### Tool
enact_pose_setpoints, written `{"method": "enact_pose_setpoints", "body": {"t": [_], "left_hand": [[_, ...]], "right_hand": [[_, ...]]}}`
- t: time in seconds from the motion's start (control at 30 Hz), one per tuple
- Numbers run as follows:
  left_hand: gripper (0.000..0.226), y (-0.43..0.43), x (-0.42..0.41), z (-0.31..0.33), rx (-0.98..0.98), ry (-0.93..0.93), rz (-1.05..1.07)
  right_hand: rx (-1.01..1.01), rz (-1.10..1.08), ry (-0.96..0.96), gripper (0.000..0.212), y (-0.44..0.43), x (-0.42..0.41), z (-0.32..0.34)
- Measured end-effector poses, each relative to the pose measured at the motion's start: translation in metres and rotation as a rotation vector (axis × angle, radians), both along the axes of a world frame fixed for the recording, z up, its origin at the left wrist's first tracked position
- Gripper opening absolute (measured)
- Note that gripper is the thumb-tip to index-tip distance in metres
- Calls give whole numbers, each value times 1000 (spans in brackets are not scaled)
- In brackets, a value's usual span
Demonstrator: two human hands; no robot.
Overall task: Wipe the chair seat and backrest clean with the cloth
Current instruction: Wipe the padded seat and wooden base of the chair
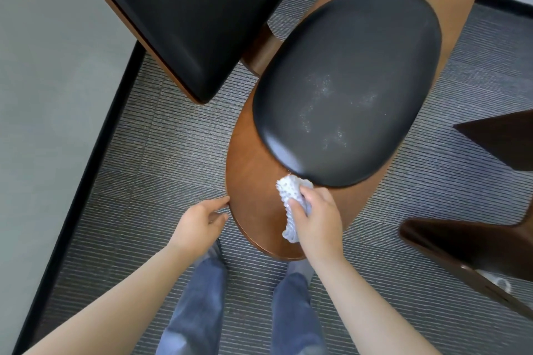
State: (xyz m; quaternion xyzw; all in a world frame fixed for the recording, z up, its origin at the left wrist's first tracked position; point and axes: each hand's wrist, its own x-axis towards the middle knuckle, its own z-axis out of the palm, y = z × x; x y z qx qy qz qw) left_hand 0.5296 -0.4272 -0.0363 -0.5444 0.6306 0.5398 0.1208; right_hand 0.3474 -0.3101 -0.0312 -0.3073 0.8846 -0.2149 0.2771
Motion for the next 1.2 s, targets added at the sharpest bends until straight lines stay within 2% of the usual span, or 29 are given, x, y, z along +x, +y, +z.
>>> {"method": "enact_pose_setpoints", "body": {"t": [0.2,0.4,0.6,0.8,0.97,1.2], "left_hand": [[39,2,10,-9,97,98,94],[39,4,11,-10,127,144,134],[30,7,7,-12,144,149,182],[24,7,-1,-8,130,113,220],[33,12,-17,-6,36,82,278],[30,16,-24,-9,108,45,423]], "right_hand": [[-44,201,-107,30,-55,30,-39],[-28,386,-145,35,-68,41,-60],[48,342,-3,27,-53,32,-65],[65,344,30,26,-47,29,-63],[82,328,54,26,-39,23,-62],[145,304,99,24,-18,5,-60]]}}
